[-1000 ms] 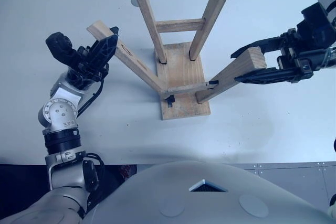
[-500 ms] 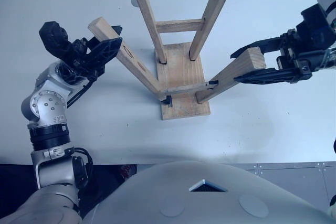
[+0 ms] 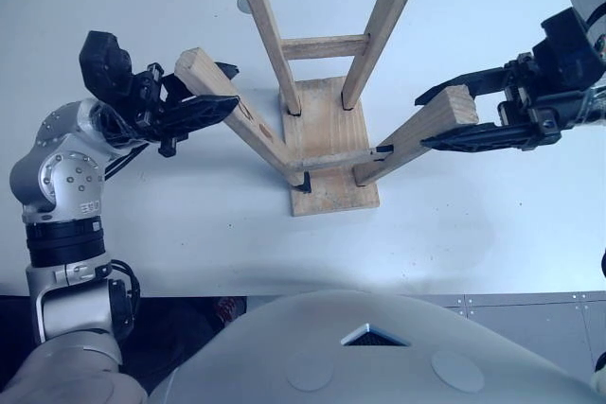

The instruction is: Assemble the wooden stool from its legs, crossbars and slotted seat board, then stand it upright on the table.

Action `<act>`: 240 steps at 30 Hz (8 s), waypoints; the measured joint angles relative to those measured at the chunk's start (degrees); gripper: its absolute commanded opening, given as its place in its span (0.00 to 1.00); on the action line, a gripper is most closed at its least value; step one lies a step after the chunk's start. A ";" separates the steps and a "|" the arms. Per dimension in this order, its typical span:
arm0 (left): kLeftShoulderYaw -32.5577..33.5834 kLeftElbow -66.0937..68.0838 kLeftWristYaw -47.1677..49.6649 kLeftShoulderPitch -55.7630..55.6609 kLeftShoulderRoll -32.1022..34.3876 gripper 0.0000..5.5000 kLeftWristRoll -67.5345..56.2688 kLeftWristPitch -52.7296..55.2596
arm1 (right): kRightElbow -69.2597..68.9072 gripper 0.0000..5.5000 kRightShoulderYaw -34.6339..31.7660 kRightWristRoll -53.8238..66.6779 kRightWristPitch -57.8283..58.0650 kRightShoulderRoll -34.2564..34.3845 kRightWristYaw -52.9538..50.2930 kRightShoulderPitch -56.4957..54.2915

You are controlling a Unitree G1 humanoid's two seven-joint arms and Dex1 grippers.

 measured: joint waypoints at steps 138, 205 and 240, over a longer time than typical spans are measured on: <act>-20.26 4.36 -15.59 -25.03 12.58 0.37 17.27 -10.17 | -17.25 0.44 11.34 -23.27 -1.98 13.96 -41.84 17.58; -1.96 -16.66 32.17 -7.85 -6.06 0.60 9.46 3.14 | 2.24 0.01 -1.35 -36.06 -6.71 24.67 -56.58 10.72; 0.60 11.01 24.13 -14.32 -7.55 0.60 20.03 -21.83 | 0.83 0.17 12.78 -34.46 -5.77 22.68 -45.84 16.10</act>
